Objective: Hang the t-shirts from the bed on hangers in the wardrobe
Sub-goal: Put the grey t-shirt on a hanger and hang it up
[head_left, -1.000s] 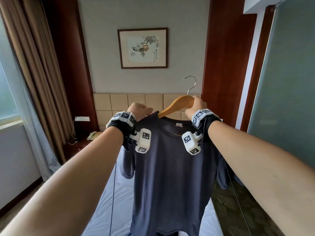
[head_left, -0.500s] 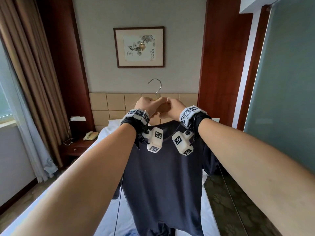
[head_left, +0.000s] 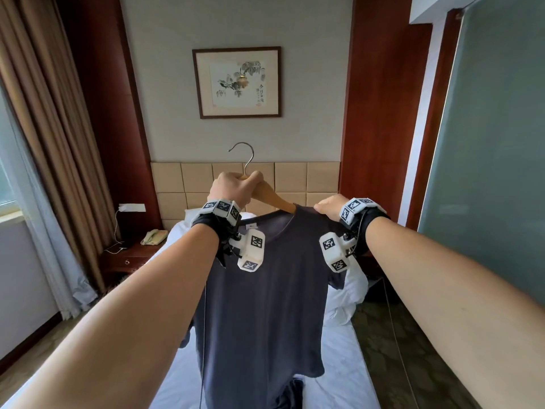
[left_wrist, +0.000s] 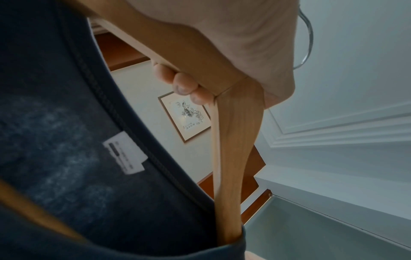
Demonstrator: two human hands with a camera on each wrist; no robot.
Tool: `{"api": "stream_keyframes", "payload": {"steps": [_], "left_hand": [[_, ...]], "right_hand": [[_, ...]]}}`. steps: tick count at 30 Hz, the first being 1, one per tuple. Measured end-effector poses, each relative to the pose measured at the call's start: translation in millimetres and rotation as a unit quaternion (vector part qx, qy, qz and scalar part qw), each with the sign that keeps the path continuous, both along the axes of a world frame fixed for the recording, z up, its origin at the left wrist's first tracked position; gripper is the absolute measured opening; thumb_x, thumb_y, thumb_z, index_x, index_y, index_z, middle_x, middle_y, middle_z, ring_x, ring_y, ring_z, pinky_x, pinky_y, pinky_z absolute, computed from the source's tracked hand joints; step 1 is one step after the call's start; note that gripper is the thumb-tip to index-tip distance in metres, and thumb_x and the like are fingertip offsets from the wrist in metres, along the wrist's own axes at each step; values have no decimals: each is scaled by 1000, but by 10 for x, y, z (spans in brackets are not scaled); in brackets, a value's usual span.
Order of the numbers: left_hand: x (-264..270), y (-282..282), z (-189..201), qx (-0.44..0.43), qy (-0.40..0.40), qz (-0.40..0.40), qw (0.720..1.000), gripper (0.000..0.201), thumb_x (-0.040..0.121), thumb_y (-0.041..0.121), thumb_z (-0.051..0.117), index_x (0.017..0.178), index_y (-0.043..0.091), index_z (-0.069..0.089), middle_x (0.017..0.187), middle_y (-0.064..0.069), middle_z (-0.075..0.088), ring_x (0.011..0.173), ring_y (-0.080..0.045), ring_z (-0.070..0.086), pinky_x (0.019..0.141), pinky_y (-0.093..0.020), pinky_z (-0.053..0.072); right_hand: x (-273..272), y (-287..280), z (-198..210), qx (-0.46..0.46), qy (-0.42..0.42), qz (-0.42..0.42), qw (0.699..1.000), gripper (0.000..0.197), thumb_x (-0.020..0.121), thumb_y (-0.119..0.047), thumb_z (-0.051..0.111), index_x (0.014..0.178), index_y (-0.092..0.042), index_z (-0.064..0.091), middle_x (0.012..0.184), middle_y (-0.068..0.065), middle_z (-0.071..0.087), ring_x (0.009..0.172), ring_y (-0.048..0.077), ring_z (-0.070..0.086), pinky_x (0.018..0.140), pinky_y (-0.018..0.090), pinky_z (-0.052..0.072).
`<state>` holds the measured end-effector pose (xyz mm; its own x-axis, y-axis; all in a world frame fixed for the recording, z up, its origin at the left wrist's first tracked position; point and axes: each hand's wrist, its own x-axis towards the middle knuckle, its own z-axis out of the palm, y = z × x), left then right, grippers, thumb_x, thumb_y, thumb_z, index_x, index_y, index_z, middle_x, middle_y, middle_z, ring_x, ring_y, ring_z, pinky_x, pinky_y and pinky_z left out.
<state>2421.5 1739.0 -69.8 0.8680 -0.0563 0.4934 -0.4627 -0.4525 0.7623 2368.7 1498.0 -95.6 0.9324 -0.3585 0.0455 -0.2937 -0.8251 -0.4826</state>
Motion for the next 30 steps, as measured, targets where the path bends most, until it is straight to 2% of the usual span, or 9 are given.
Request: {"api": "stream_keyframes", "payload": {"steps": [2,5,9,12,16,19,22,25,30], "left_hand": [[4,9,10,-10,3,-4,1000,42,70,57,58,53,19,65,47,3,63,46,-15,58,57,-25,50],[26,29,39,-21,5,-13,1000,42,69,57,58,54,19,66,48,2,64,44,-15,57,58,-28,54],[41,42,41,-18,11,-35,999,44,69,58,58,58,17,69,48,2,63,42,-14,55,55,-28,53],[78,35,26,-19,29,-69,997,46,71,58,61,66,14,73,50,0,64,43,-14,55,55,-28,53],[140,53,18,-20,65,-127,990,53,73,61,67,78,9,75,54,-2,65,48,-16,56,54,-29,49],[172,63,13,-25,90,-173,981,56,77,61,68,87,6,75,65,-9,68,55,-19,59,57,-30,48],[213,49,18,-58,112,-210,970,50,82,56,69,89,6,75,75,-20,69,62,-24,58,60,-34,47],[270,26,45,-48,121,-242,961,52,82,57,68,93,7,75,77,-21,70,61,-24,58,56,-31,47],[339,-15,126,25,95,-294,951,52,88,61,57,101,13,72,80,-11,73,66,-20,66,64,-31,56]], "right_hand": [[-12,-33,23,42,-40,-25,998,30,97,-31,50,103,-7,68,122,15,65,108,29,61,82,29,41],[-15,-99,11,79,-80,-47,993,33,95,-22,59,123,-6,66,129,15,63,120,30,58,79,24,38],[-37,-12,10,88,-106,-19,990,26,94,-19,57,113,-7,71,120,13,68,114,29,62,82,25,43],[-46,114,-1,74,-94,15,993,30,97,-23,52,111,-7,72,116,10,70,110,27,62,90,31,47],[-34,264,-2,38,-104,40,993,33,99,-40,49,103,-17,73,105,6,68,99,24,60,78,28,39],[-22,444,40,74,-132,53,987,29,96,-35,51,97,-18,75,103,4,70,93,22,59,67,26,38],[-27,646,94,87,-127,86,984,24,93,-29,55,102,-16,73,100,4,71,91,22,61,69,25,39],[7,811,150,21,-90,105,990,23,86,-31,65,107,-23,66,93,-1,69,85,20,63,68,28,44],[77,987,268,-22,-134,39,990,4,81,-26,64,85,-28,63,80,-2,69,78,21,67,68,32,55]]}}
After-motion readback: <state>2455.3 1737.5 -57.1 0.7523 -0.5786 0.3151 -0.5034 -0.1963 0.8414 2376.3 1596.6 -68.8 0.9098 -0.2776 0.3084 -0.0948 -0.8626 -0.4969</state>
